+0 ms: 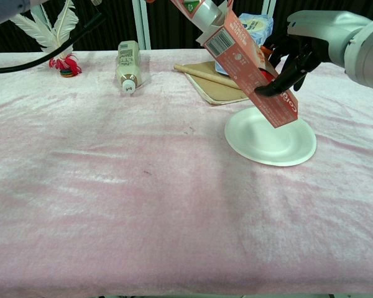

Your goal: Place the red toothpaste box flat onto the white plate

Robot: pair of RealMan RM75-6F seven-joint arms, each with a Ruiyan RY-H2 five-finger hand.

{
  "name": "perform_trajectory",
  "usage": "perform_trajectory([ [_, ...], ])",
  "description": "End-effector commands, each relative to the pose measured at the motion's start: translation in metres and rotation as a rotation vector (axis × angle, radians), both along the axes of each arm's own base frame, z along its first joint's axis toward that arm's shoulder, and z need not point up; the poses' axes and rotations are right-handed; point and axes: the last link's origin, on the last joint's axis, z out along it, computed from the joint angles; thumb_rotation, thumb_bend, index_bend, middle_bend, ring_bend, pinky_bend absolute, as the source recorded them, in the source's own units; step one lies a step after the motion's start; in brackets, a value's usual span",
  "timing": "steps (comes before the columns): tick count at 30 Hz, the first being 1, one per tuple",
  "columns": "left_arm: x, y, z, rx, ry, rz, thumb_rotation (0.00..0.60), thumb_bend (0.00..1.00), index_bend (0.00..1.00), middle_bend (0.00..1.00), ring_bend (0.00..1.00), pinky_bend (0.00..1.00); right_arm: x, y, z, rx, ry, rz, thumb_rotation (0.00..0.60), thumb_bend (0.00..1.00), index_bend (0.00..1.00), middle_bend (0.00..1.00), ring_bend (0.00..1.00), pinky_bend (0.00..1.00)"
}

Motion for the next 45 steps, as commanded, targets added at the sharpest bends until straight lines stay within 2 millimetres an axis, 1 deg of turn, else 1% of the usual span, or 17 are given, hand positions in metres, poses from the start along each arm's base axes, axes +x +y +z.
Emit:
perform_trajectory([
  [1,0.0,0.0,0.0,0.0,0.002,-0.001,0.6,0.41,0.58,0.48,0.31,0.4,0.0,0.0,0.0,0.001,-0.002,-0.001,0.6,0.32,0.44,0.46,0.42,0.45],
  [30,0.002,0.0,-0.003,0.043,0.06,-0.054,0.6,0.41,0.58,0.48,0.31,0.4,-0.004,0.001,0.0,0.006,-0.007,-0.008,0.6,0.32,0.44,0.46,0.42,0.45],
  [45,0.006,-0.004,-0.016,0.048,0.088,-0.111,0.6,0.41,0.59,0.48,0.33,0.41,0.0,0.002,0.0,0.006,-0.023,-0.006,0.6,0.32,0.44,0.46,0.42,0.45],
])
